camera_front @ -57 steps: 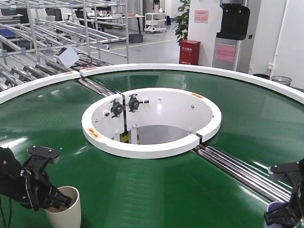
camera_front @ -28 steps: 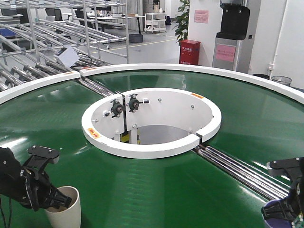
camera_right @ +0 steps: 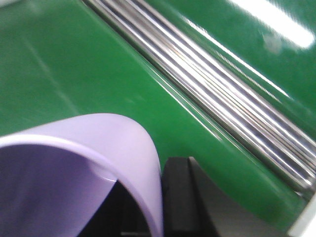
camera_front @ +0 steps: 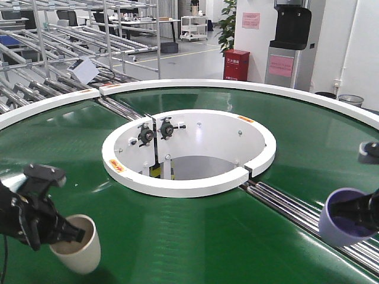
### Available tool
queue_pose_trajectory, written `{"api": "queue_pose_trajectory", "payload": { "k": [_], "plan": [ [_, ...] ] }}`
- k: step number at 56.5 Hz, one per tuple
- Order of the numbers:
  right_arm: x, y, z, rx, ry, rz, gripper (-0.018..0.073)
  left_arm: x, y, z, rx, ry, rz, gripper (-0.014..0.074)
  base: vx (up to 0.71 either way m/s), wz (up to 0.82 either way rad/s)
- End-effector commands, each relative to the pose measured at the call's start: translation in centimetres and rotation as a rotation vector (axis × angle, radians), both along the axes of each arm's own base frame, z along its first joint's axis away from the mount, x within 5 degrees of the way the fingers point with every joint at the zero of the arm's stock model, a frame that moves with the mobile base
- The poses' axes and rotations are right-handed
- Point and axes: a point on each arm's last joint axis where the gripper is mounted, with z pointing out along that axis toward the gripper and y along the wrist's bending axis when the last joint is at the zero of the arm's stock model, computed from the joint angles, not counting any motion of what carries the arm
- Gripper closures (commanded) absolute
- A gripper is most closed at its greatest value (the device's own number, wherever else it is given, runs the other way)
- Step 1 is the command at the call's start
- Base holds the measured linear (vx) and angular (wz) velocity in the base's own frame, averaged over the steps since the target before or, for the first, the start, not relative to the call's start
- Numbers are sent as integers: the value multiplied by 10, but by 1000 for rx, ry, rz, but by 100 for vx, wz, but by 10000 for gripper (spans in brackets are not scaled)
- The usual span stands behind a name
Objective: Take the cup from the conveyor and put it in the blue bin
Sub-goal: 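Lift both held cups up off the conveyor belt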
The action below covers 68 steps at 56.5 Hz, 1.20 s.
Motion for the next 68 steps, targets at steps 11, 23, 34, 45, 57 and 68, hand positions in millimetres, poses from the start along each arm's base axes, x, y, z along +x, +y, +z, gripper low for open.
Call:
{"api": "queue_pose_trajectory", "payload": {
  "k": [11,23,34,45,57,68],
  "plan": [
    [-40,7,71,61,-341,83,568,-63,-2,104,-109,-393,21,603,0,0],
    [-88,5,107,-33,-495,147,568,-131,-2,130,-121,-577,-5,603,0,0],
    [-123,4,109,-39,-558,150,568,-183,5,162,-142,-746,-9,603,0,0],
    [-135,3,92,-45,-589,145,568,-211,8,173,-152,-797,-26,603,0,0],
    [-138,3,94,-46,-607,144,568,-219,8,175,-154,-802,-32,603,0,0],
    [-138,3,94,-46,-605,144,568,-218,8,175,-154,-801,-32,603,0,0]
  ]
}}
